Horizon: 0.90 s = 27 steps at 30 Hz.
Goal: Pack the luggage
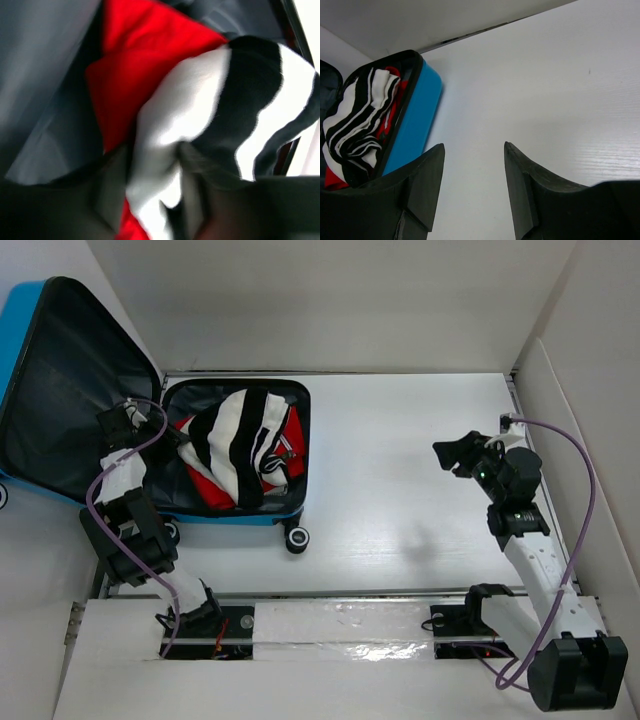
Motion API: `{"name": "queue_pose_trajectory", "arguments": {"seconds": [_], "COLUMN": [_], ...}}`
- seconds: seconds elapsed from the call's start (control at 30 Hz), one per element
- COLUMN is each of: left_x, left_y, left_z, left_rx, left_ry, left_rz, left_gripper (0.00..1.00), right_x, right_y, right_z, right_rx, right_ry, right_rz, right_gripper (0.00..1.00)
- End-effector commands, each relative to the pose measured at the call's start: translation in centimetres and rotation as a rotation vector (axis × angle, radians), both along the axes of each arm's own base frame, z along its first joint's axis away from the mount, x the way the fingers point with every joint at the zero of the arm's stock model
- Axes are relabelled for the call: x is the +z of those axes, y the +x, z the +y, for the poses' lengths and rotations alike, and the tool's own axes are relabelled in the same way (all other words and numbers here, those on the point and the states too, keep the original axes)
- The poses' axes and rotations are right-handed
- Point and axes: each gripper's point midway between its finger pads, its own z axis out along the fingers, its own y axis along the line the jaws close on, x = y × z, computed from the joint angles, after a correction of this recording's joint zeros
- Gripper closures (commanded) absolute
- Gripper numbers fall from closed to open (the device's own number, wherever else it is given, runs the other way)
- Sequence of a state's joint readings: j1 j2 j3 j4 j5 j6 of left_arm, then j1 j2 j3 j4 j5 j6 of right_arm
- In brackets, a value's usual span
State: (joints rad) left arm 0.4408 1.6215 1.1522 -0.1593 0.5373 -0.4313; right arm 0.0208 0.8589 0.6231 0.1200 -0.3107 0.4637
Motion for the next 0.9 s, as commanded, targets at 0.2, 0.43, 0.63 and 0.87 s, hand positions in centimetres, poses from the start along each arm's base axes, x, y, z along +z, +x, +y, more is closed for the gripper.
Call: {"name": "queue_pose_trajectory", "arguments": {"seconds": [0.2, 0.43, 0.63, 0.87], "left_x": [12.4, 22.1, 18.4, 17.1], "left_y": [-3.1, -14.0, -21.3, -26.3], "left_z": [1.0, 5.7, 9.9, 11.7], "left_rx": [0.172, 0.681, 1.046, 1.293], "left_ry": [0.217, 0.475, 0.598, 0.708], "left_rz": [-0.263, -0.435, -0.174, -0.016], "left_gripper": [0.49, 1.00, 1.00, 0.70], "right_x": [1.7, 2.3, 2.6, 2.4], "right_y": [-0.2, -0.9, -1.2, -1.2], "right_z": [0.9, 1.4, 1.7, 3.4], "right_rx": [0.016, 0.048, 0.062, 0.116], "right_ry": [-0.013, -0.020, -0.022, -0.030], "right_rz": [-0.067, -0.088, -0.096, -0.090], "right_gripper": [0.75, 1.00, 0.86, 0.67]}}
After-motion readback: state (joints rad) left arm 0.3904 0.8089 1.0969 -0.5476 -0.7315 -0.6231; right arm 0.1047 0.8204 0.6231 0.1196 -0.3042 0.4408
